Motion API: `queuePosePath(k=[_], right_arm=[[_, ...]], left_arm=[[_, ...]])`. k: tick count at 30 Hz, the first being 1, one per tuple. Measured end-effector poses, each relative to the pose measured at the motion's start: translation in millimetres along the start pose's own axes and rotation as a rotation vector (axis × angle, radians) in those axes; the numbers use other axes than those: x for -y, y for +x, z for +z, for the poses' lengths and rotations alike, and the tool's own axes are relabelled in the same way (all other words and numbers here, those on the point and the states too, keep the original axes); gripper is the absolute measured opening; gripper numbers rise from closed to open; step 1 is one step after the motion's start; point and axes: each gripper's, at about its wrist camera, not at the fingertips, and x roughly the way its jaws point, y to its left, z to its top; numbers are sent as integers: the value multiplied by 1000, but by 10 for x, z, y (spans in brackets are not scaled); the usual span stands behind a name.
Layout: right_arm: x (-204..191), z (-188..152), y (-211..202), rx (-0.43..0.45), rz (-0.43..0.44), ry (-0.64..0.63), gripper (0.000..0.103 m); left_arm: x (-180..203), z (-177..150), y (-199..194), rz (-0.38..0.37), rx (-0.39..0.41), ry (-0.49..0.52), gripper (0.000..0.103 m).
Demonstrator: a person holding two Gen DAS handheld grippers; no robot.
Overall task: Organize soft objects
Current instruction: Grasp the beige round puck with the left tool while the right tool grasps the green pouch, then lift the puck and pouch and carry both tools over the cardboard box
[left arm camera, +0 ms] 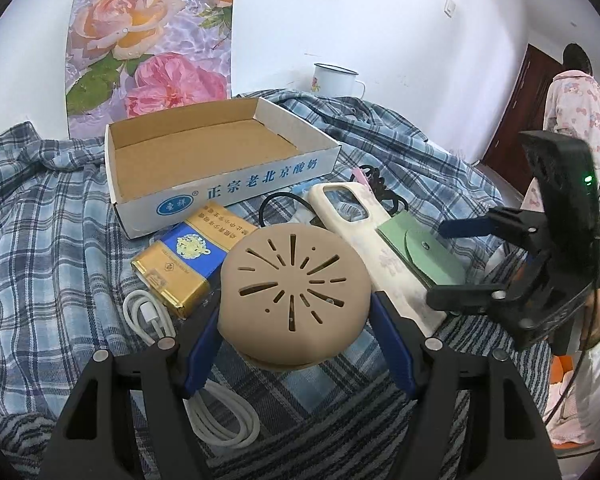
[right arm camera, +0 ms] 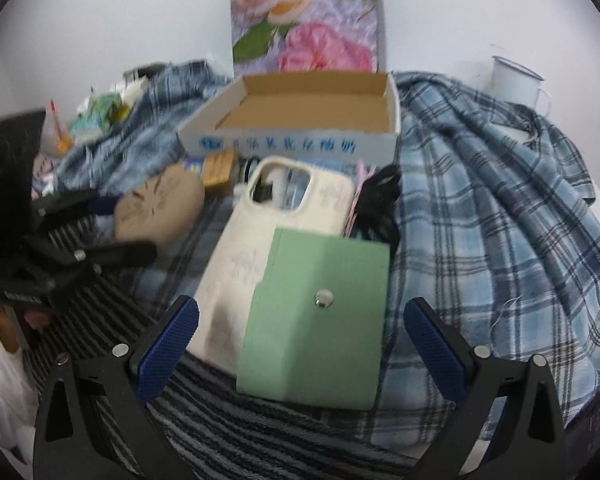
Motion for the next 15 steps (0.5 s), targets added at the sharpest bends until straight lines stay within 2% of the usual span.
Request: queuePosePath(k=[4,5,7,15], right_arm=[[37,-31,132,-47,-8,14,84],[54,-36,144,-51,7,21,82],[70,-43,117,-37,19,30,70],[-17,-73,-92,69,11,-11,70]], left_arm=[[-3,-1,-9,1,4,-5,73],[-5,-1,-13,0,6,-7,73],[5,-2,-14,-1,7,-8,73],[17,2,-18,4,10,-12,73]])
